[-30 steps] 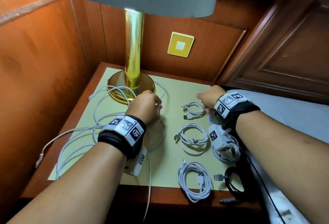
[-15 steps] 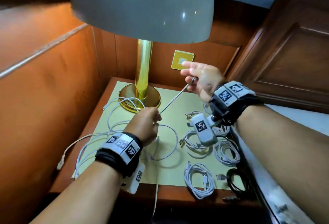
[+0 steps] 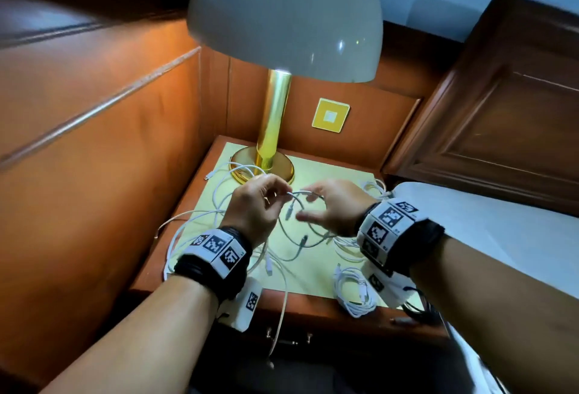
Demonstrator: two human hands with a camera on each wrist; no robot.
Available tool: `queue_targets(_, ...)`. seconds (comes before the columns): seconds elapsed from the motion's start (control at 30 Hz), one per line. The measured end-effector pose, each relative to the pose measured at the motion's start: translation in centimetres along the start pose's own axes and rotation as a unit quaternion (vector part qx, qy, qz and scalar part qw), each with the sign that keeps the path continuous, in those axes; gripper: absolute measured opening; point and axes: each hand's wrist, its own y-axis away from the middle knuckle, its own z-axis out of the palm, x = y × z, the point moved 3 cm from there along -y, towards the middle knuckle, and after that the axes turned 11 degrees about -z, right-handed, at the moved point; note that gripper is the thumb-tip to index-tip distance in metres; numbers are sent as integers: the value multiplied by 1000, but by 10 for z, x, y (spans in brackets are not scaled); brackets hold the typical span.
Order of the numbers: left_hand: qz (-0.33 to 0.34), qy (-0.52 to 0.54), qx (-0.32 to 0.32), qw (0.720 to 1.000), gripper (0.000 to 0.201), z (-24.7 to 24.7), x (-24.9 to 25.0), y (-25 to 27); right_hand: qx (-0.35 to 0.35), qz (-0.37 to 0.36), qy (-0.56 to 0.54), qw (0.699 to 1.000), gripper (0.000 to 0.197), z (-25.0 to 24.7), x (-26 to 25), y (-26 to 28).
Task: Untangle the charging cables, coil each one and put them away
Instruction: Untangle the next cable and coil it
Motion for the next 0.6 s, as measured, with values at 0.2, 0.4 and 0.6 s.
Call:
queue_targets(0.2,-87,-74,-19,993,47,-13,-15,3,92,12,-37,995,27,-22,-6,-16)
queue_targets(0.4,-185,-152,-123,963,39,-10,-36,8,197,20,-98,975,29,-48,14,-26)
queue_targets(0.6,-188,-172,-161,953,50,0,-37,9,323,66,-276,903,29,-55,38,-23)
